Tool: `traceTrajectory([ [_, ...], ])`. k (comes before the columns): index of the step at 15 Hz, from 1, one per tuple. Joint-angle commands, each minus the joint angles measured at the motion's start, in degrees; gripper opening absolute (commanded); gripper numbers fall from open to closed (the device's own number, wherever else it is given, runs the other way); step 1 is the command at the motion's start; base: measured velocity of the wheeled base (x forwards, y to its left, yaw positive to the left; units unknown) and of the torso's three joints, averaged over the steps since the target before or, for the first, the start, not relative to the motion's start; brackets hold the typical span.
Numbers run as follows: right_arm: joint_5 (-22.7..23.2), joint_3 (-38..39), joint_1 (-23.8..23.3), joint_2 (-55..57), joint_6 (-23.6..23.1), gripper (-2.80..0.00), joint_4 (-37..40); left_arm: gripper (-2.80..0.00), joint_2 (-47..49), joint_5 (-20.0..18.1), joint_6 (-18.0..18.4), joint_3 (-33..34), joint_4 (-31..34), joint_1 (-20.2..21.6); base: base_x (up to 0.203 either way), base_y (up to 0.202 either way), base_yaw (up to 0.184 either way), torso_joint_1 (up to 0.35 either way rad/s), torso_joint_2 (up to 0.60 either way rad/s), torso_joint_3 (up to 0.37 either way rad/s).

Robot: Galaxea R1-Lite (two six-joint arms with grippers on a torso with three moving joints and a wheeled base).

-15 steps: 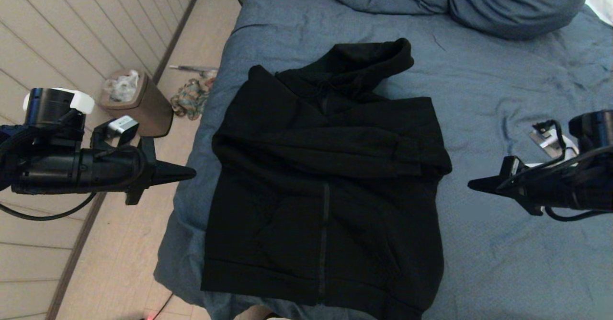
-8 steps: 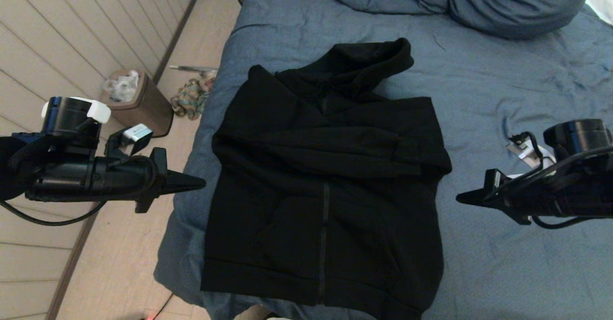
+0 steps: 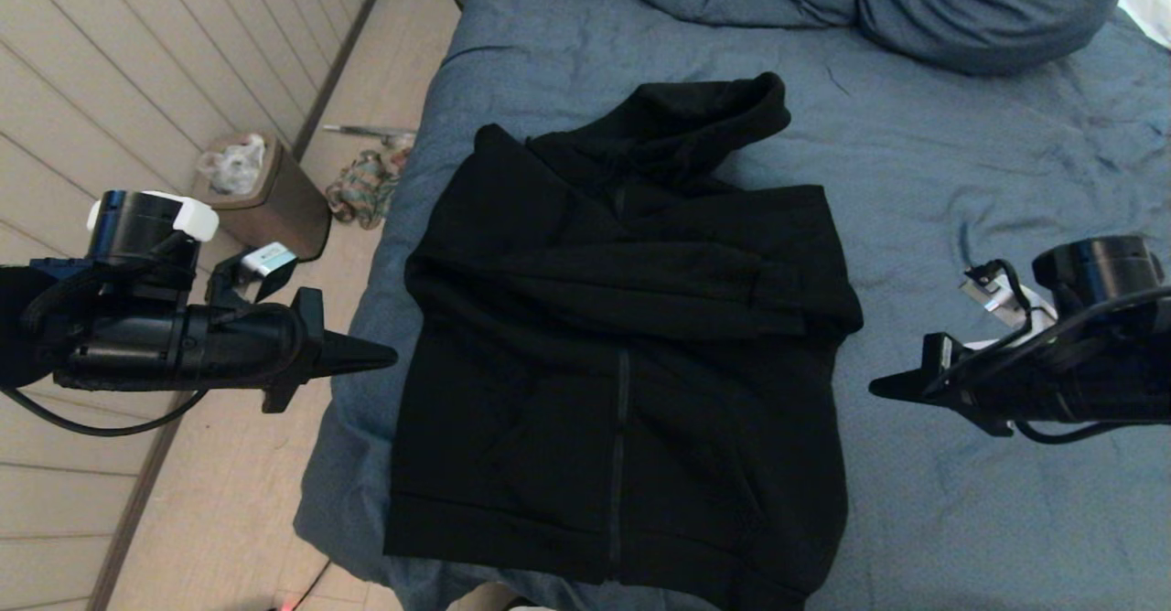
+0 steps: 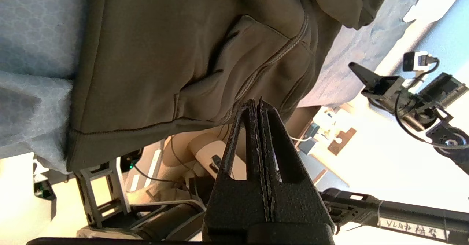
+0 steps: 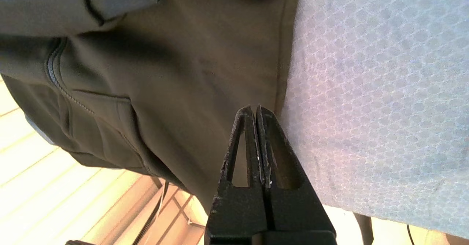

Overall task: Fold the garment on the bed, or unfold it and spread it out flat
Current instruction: Fold the black sweatshirt

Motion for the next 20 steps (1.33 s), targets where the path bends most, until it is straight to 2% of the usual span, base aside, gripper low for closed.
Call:
traceTrajectory([
  [1,0.12,0.42,1.01,-0.22,0.15,-2.8,0.01,-2.8,0.2,-0.09,-0.33,-0.06,-0.04,-0.14,0.0,0.0,0.0,0.0,0.0,0.0],
  [9,-1.64,1.04,1.89,0.06,0.05,-2.8,0.07,-2.8,1.15,0.53,-1.28,-0.57,-0.12,-0.14,0.0,0.0,0.0,0.0,0.0,0.0],
  [13,-1.73,4.01,2.6,-1.51,0.06,-2.8,0.1,-2.8,2.77,0.47,-1.48,-0.1,-0.01,-0.2,0.0,0.0,0.0,0.0,0.0,0.0],
  [14,-1.73,5.21,2.6,-1.91,-0.01,-2.8,0.06,-2.8,2.58,0.61,-2.51,-0.4,-0.03,-0.14,0.0,0.0,0.0,0.0,0.0,0.0],
  [17,-1.92,8.9,2.82,-3.78,-0.16,-2.8,0.02,-2.8,1.63,0.62,-2.53,-0.06,-0.12,-0.14,0.0,0.0,0.0,0.0,0.0,0.0],
  [20,-1.99,15.7,4.17,-7.98,-2.93,-2.8,-0.12,-2.8,2.27,0.53,-2.53,-0.14,-0.2,-0.23,0.0,0.0,0.0,0.0,0.0,0.0],
])
